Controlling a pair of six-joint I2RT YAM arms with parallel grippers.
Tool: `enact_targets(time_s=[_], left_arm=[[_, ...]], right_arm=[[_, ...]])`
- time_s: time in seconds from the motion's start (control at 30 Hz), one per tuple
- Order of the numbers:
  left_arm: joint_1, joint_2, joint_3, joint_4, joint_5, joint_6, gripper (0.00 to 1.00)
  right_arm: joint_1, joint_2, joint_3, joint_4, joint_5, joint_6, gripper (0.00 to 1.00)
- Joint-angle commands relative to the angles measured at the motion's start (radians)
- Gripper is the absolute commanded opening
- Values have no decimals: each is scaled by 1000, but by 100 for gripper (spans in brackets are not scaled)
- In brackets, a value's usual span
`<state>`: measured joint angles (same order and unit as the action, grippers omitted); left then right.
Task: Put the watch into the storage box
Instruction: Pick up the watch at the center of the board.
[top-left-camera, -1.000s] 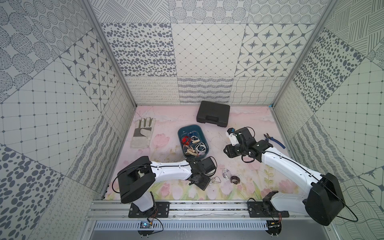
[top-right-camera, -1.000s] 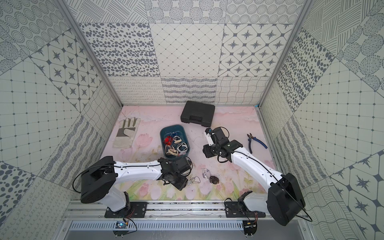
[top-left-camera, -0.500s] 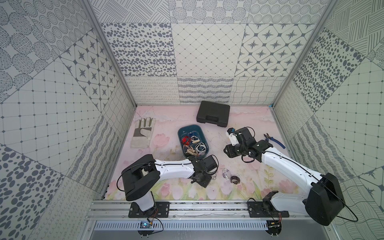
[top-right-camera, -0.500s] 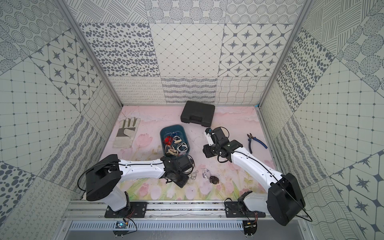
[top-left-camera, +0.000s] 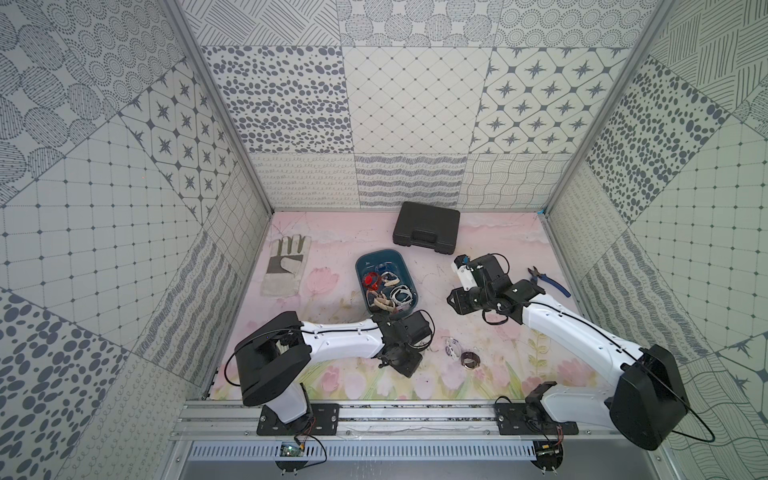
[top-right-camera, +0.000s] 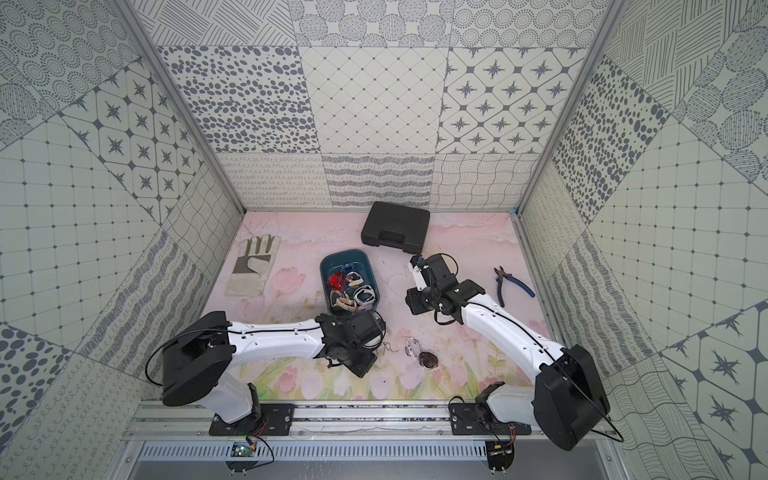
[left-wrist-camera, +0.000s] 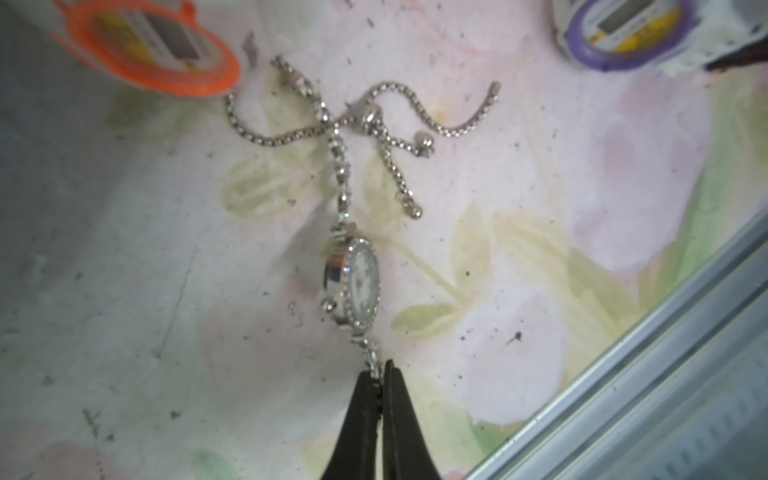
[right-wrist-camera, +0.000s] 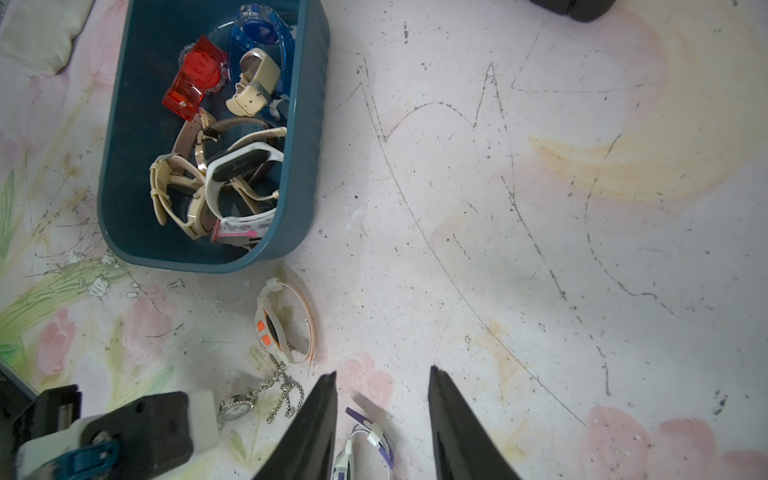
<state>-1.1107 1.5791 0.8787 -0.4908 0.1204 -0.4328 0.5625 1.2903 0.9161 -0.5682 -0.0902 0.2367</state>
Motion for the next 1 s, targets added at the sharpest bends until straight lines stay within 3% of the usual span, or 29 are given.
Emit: enact_targets(time_s=[0.0,0.4,0.97], left_arm=[[5,-103,13,-71,24,-1,0],[74,-360,128,-213,-41,-27,0],[227,-415,405,-358,-107,97,0]], right_arm=[[2,2,0,36,29,3,41],[-12,-17,-5,44,50,10,41],[-21,-25,-15,49,41,4,41]])
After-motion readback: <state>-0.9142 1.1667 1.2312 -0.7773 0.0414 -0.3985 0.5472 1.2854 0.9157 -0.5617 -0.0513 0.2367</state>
